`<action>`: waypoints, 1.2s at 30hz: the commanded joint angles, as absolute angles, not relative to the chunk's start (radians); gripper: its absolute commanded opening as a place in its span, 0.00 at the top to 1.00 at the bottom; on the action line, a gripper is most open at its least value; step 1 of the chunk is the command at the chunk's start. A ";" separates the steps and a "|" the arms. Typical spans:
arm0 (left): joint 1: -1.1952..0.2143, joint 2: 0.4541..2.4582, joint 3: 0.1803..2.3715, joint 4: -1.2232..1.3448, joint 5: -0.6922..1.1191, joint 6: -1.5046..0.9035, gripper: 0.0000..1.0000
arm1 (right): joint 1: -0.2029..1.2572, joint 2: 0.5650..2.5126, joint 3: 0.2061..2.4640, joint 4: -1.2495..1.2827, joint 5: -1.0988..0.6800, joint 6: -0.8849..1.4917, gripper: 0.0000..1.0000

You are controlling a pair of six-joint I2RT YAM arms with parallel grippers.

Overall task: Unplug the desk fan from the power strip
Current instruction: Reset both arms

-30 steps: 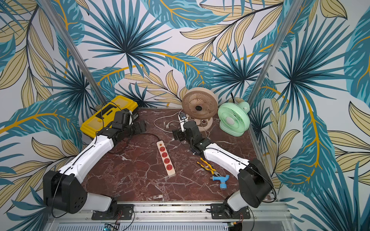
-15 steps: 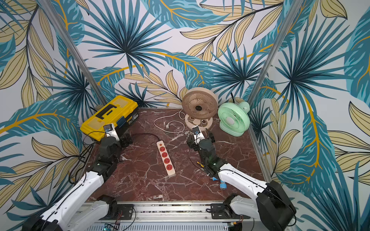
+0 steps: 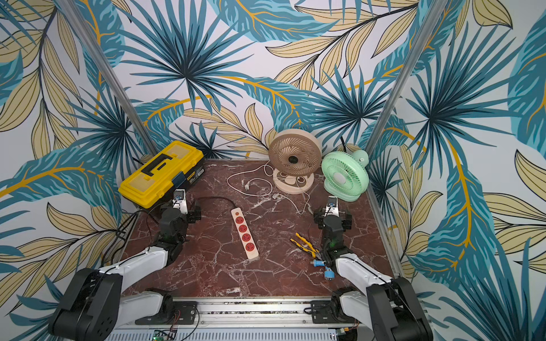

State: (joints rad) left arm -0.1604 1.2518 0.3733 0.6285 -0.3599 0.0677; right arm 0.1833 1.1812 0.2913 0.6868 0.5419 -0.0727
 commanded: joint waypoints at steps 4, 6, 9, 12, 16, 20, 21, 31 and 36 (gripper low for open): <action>-0.088 1.412 0.363 0.815 -0.206 0.053 0.00 | 0.128 1.319 0.297 0.904 0.346 -0.033 0.01; -0.078 1.458 0.375 0.831 -0.171 0.055 0.00 | 0.103 1.397 0.316 0.953 0.287 -0.021 0.00; -0.058 1.513 0.379 0.871 -0.116 0.053 0.00 | 0.092 1.521 0.349 0.998 0.214 -0.041 0.00; -0.049 1.516 0.401 0.828 -0.024 0.078 0.00 | 0.060 1.518 0.375 0.934 0.152 -0.020 0.01; -0.046 1.517 0.412 0.807 -0.035 0.064 0.00 | 0.039 1.518 0.402 0.879 0.151 0.007 0.00; -0.046 1.517 0.411 0.808 -0.037 0.064 0.00 | 0.038 1.516 0.400 0.880 0.151 0.006 0.00; -0.046 1.517 0.411 0.807 -0.037 0.064 0.00 | 0.038 1.516 0.401 0.880 0.152 0.006 0.00; -0.053 1.518 0.414 0.804 -0.053 0.071 0.00 | 0.038 1.520 0.408 0.869 0.149 0.006 0.00; -0.056 1.516 0.411 0.808 -0.058 0.072 0.00 | 0.038 1.519 0.406 0.873 0.151 0.006 0.00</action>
